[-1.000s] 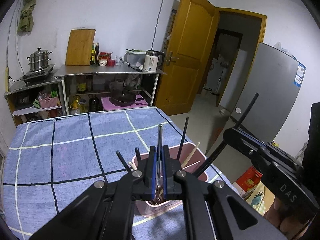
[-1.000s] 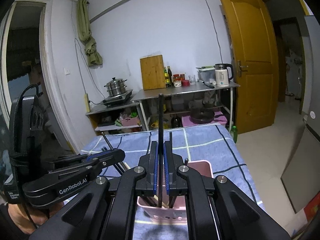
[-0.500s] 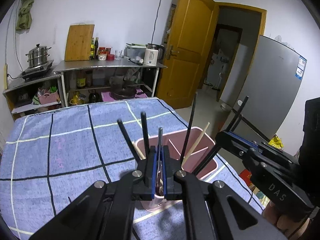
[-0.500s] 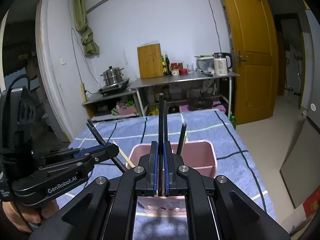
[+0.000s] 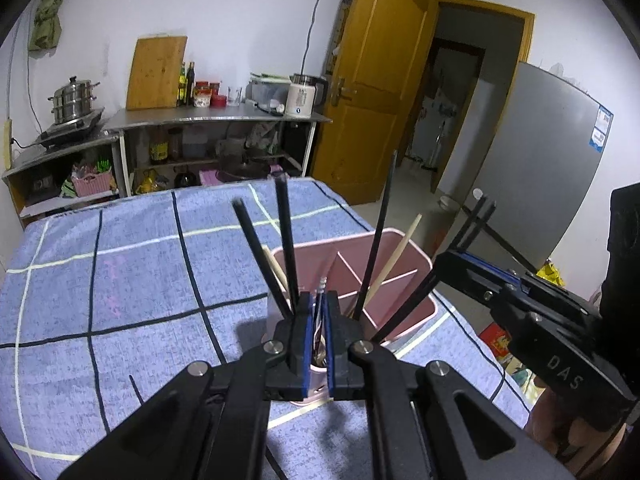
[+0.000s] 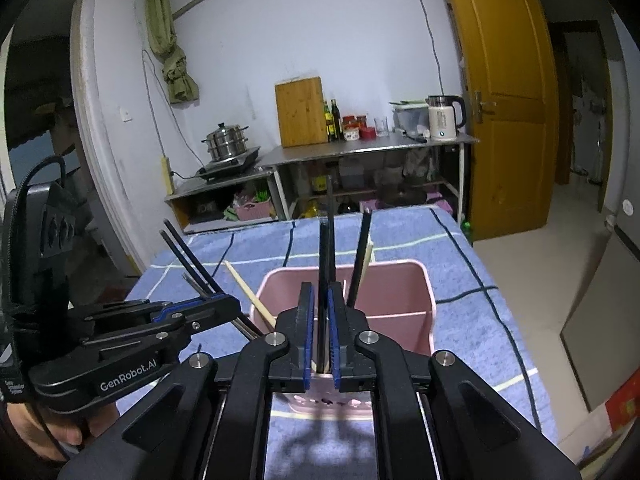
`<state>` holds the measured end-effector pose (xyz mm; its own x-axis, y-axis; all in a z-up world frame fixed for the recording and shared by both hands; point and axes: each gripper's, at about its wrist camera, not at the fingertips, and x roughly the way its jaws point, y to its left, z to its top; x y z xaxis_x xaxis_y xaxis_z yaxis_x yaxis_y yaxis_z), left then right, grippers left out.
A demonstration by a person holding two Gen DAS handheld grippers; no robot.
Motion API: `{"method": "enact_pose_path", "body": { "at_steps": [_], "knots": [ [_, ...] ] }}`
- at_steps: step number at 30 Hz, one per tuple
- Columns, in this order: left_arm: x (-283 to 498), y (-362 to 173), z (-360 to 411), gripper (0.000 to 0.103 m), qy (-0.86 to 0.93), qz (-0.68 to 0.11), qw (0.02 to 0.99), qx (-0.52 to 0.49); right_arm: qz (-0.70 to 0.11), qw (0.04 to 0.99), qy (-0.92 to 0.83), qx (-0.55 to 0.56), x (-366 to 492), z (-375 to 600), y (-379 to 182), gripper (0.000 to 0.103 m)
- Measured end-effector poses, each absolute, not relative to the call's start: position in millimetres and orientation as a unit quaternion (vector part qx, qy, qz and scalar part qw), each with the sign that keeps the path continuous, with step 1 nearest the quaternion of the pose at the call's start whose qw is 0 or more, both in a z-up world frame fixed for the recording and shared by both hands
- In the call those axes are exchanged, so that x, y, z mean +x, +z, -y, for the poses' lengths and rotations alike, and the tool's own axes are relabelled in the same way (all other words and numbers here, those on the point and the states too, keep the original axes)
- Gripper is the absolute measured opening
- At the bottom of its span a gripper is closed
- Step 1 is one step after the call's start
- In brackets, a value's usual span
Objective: Organize utensils
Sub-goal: 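Carry the black chopstick into the pink holder and open the right tool, then raise the right tool out of the holder and back to the cloth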
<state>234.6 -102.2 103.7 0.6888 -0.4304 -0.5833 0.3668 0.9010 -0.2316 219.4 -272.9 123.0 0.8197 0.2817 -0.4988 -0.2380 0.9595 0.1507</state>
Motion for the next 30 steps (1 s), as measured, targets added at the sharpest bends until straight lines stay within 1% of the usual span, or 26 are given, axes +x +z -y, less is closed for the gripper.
{"method": "enact_pose_path", "body": {
  "at_steps": [1, 3, 5, 10, 19, 30],
  "knots": [
    [231.3, 107.0, 100.2, 0.008, -0.217, -0.325, 0.919, -0.049, -0.264, 0.955, 0.133, 0.038, 216.3, 272.9, 126.5, 0.013],
    [224.4, 112.7, 96.6, 0.010, -0.215, -0.317, 0.922, -0.051, -0.255, 0.957, 0.130, 0.032, 209.6, 273.3, 132.8, 0.015],
    [217.8, 118.7, 91.2, 0.014, -0.217, -0.310, 0.924, -0.057, -0.249, 0.959, 0.130, 0.035, 203.9, 274.6, 138.1, 0.018],
    [202.2, 131.9, 78.0, 0.015, -0.214, -0.293, 0.930, -0.065, -0.240, 0.962, 0.128, 0.036, 187.6, 274.6, 145.0, 0.021],
    [170.0, 137.5, 52.7, 0.020, -0.200, -0.274, 0.938, -0.073, -0.227, 0.964, 0.133, 0.033, 159.6, 272.3, 153.1, 0.021],
    [134.0, 108.9, 17.5, 0.020, -0.156, -0.281, 0.944, -0.077, -0.246, 0.956, 0.157, 0.029, 135.1, 256.1, 133.2, 0.022]
  ]
}}
